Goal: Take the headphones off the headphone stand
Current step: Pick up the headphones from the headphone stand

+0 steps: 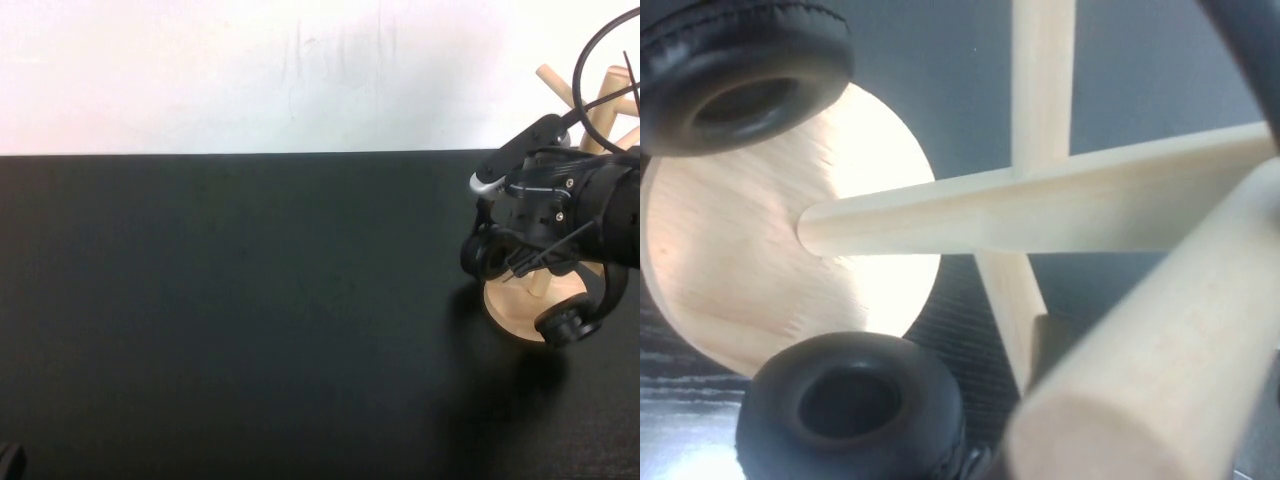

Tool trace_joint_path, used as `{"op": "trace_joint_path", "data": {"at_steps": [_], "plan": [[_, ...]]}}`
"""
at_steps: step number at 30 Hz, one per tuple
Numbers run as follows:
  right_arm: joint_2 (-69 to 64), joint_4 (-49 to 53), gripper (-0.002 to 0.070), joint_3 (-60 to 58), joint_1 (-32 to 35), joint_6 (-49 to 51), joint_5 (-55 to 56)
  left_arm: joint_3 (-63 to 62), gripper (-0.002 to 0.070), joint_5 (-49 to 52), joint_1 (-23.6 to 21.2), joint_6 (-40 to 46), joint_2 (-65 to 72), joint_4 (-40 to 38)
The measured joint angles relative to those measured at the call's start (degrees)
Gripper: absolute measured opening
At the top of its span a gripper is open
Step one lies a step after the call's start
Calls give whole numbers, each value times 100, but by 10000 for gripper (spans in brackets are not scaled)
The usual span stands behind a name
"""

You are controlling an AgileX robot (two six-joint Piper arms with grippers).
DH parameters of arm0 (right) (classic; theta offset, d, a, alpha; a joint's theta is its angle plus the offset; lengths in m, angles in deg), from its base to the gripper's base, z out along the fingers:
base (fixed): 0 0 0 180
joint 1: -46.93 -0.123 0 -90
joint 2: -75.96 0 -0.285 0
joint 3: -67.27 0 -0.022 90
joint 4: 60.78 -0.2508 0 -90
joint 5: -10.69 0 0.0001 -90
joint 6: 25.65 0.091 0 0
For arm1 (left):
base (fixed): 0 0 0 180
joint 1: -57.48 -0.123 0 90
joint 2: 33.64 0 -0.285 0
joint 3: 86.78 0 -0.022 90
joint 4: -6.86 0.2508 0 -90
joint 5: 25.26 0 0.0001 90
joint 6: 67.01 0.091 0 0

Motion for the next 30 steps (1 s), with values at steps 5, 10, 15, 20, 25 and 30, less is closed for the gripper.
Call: {"op": "trace_joint_path", "data": {"at_steps": [5, 10, 15, 20, 25, 30], "plan": [[0, 13, 341, 0, 0, 0, 0, 0, -4, 0, 0, 0, 0, 0], [0, 13, 272, 0, 0, 10, 0, 0, -4, 0, 0, 0, 0, 0], [0, 40, 184, 0, 0, 22, -48, 0, -4, 0, 0, 0, 0, 0], [0, 52, 130, 0, -12, 22, -166, 0, -4, 0, 0, 0, 0, 0], [0, 52, 101, 0, -123, 22, -286, 0, -4, 0, 0, 0, 0, 0], [53, 62, 82, 0, -261, 22, -424, 0, -4, 0, 0, 0, 0, 0]]}}
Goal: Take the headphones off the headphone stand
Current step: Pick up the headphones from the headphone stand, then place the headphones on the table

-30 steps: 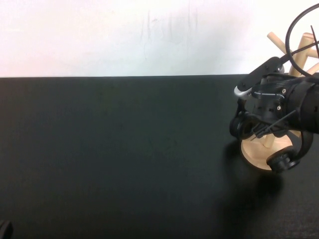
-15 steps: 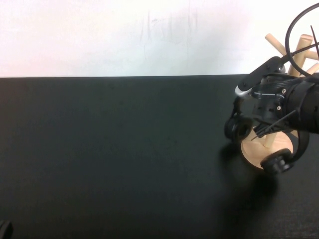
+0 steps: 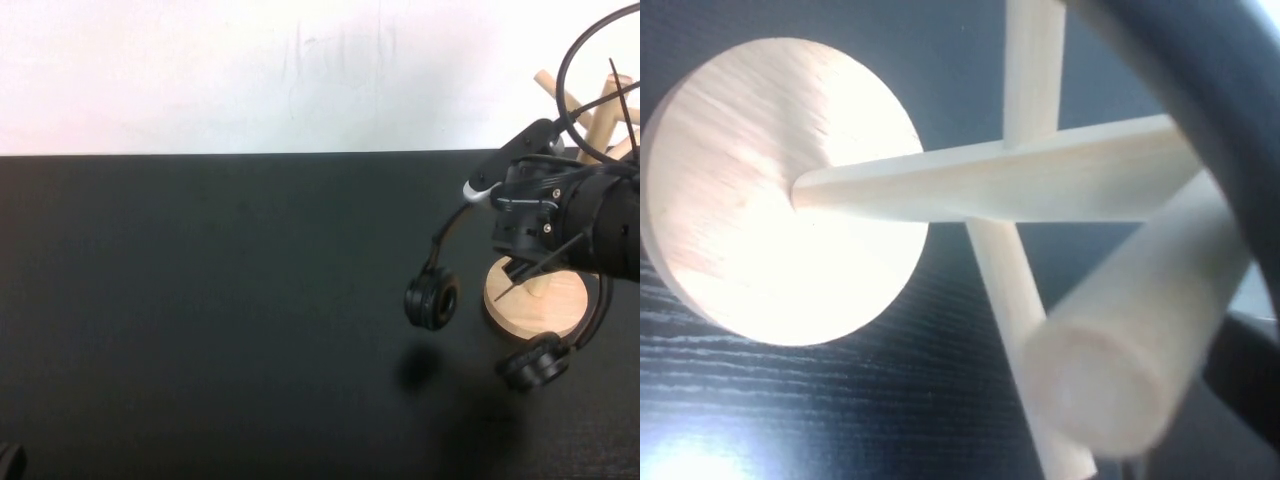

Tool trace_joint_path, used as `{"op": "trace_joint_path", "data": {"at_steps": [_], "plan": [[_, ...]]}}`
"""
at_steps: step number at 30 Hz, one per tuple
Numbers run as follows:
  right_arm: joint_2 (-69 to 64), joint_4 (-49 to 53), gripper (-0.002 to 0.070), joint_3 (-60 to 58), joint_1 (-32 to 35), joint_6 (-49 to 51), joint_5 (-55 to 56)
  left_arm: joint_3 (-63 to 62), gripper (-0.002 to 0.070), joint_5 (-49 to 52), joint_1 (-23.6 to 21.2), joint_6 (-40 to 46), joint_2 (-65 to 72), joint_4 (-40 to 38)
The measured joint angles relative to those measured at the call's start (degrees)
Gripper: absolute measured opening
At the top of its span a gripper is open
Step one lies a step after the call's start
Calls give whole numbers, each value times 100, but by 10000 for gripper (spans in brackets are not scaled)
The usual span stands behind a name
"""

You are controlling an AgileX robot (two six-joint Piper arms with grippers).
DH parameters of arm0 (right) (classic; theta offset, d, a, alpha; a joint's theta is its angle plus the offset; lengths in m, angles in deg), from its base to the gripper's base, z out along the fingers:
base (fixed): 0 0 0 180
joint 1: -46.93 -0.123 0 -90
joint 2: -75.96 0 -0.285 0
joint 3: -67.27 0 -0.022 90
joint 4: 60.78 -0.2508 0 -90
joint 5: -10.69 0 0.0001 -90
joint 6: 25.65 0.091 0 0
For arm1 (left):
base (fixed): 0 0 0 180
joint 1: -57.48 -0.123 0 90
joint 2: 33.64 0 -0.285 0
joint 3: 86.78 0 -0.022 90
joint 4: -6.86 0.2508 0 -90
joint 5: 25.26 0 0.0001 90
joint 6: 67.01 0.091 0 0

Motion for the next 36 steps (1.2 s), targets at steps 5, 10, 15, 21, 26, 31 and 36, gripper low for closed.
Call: {"op": "trace_joint_path", "data": {"at_steps": [5, 10, 15, 21, 26, 31, 36], "plan": [[177, -10, 78, 0, -91, 35, -120, 0, -4, 0, 0, 0, 0, 0], [414, -10, 77, 0, -228, 49, -458, 0, -4, 0, 0, 0, 0, 0], [766, -51, 77, 0, -492, 62, -742, 0, -4, 0, 0, 0, 0, 0], [1306, -159, 77, 0, -950, 140, -824, 0, -4, 0, 0, 0, 0, 0], [1732, -246, 77, 35, -1474, 300, -875, 0, -4, 0, 0, 0, 0, 0], [1748, -873, 76, 673, -1804, 256, -905, 0, -4, 0, 0, 0, 0, 0], [1309, -1562, 74, 1565, -1805, -221, -566, 0, -4, 0, 0, 0, 0, 0]]}}
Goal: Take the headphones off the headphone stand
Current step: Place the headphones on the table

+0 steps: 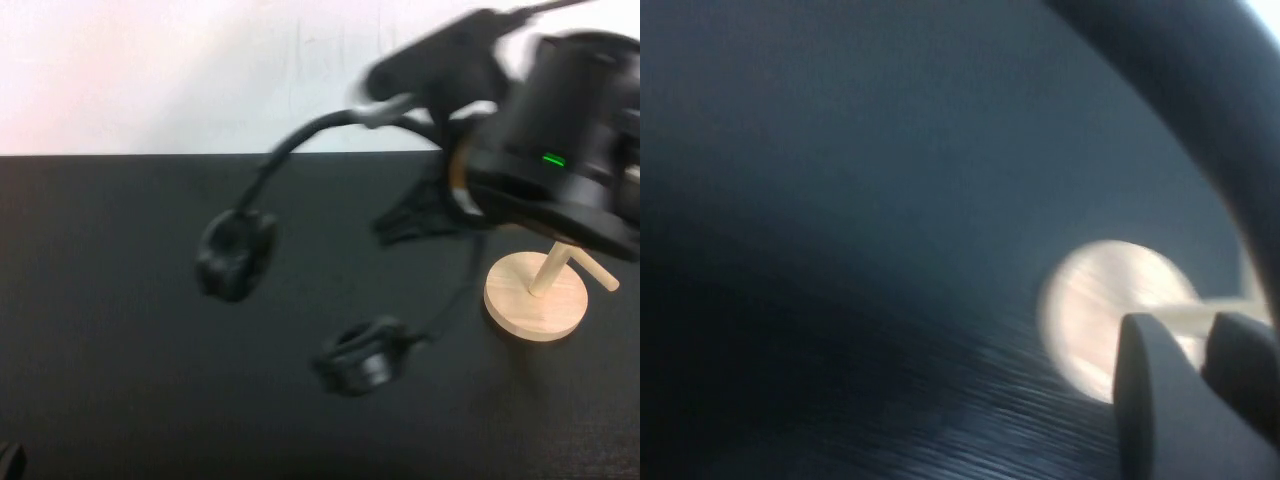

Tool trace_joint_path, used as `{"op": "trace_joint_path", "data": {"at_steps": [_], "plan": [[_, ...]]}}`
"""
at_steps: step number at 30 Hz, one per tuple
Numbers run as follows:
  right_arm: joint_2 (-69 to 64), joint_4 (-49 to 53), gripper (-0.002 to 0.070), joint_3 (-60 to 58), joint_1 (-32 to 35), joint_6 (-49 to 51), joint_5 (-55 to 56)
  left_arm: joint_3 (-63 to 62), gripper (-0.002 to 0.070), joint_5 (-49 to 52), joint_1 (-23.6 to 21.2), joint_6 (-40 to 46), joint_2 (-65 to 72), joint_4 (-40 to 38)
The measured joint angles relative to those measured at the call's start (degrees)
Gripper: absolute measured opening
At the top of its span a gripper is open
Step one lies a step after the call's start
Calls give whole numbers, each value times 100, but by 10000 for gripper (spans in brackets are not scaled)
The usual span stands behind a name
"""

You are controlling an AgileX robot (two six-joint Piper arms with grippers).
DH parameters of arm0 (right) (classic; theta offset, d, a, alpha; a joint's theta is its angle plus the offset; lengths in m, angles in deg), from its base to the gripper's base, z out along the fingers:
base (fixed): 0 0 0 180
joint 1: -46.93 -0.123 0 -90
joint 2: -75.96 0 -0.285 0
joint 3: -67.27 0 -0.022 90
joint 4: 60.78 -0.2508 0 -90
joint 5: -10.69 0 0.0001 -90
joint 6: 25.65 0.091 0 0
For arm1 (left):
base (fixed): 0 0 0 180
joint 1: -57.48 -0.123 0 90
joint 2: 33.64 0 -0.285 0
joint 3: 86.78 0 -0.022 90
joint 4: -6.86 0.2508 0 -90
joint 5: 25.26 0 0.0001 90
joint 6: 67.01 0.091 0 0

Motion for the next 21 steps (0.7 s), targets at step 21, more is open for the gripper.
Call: {"op": "trace_joint_path", "data": {"at_steps": [21], "plan": [[-2816, -1836, 74, 802, 1729, -946, 1175, 0, -4, 0, 0, 0, 0, 0]]}}
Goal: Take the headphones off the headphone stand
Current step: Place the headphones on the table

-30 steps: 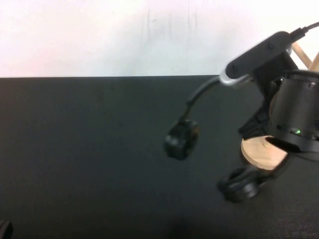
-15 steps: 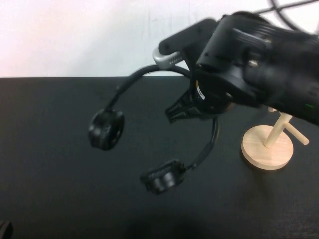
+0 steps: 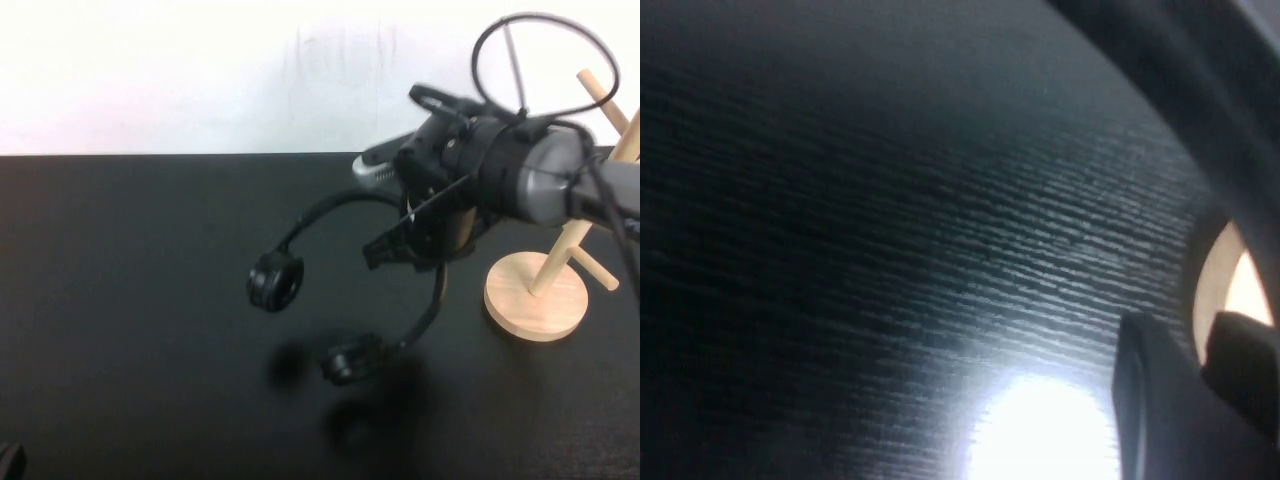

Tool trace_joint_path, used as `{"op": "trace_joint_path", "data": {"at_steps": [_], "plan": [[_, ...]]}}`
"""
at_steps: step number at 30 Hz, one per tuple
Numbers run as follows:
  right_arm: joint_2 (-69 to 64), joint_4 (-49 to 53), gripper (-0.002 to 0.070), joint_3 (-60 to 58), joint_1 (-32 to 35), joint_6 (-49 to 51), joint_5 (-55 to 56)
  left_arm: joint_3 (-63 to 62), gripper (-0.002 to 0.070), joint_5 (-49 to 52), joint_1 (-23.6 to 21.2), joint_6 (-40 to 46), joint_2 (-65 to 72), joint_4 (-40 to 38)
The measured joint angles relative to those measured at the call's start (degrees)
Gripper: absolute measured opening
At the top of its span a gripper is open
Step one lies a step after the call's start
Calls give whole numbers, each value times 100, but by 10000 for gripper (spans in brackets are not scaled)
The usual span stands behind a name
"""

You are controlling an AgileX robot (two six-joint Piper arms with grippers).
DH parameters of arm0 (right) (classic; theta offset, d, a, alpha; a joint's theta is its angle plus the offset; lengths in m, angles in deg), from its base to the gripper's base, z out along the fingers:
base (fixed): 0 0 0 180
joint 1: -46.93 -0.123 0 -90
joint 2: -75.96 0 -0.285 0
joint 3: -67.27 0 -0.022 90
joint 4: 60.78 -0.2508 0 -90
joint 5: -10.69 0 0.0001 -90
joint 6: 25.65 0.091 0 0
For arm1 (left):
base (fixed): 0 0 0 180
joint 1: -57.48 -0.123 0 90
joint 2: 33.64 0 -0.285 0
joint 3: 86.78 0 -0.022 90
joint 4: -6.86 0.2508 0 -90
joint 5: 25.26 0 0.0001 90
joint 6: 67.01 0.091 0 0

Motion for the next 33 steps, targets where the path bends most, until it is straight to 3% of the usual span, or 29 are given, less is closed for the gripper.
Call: {"op": "trace_joint_path", "data": {"at_steps": [10, 17, 21, 29, 33], "plan": [[-547, -272, 89, 19, 7, -299, 170, 0, -4, 0, 0, 0, 0, 0], [-688, -449, 286, 22, 7, -486, 220, 0, -4, 0, 0, 0, 0, 0], [-711, -449, 325, 22, 7, -500, 220, 0, -4, 0, 0, 0, 0, 0], [-83, -462, 321, 22, -196, -500, 45, 0, -4, 0, 0, 0, 0, 0], [574, -510, 236, 22, -459, -477, -249, 0, -4, 0, 0, 0, 0, 0]]}}
